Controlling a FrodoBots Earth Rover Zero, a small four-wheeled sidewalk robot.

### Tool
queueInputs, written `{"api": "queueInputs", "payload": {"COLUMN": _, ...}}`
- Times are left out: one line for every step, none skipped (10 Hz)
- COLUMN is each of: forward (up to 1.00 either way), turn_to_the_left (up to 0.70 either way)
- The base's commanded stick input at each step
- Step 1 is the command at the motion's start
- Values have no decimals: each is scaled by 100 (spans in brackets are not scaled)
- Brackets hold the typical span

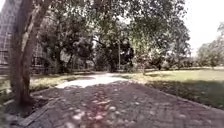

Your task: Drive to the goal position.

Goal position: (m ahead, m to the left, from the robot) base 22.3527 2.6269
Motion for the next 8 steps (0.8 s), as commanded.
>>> {"api": "queueInputs", "payload": {"forward": 70, "turn_to_the_left": 0}}
{"api": "queueInputs", "payload": {"forward": 70, "turn_to_the_left": 0}}
{"api": "queueInputs", "payload": {"forward": 70, "turn_to_the_left": 0}}
{"api": "queueInputs", "payload": {"forward": 70, "turn_to_the_left": 0}}
{"api": "queueInputs", "payload": {"forward": 70, "turn_to_the_left": 0}}
{"api": "queueInputs", "payload": {"forward": 70, "turn_to_the_left": 0}}
{"api": "queueInputs", "payload": {"forward": 70, "turn_to_the_left": 0}}
{"api": "queueInputs", "payload": {"forward": 70, "turn_to_the_left": 0}}
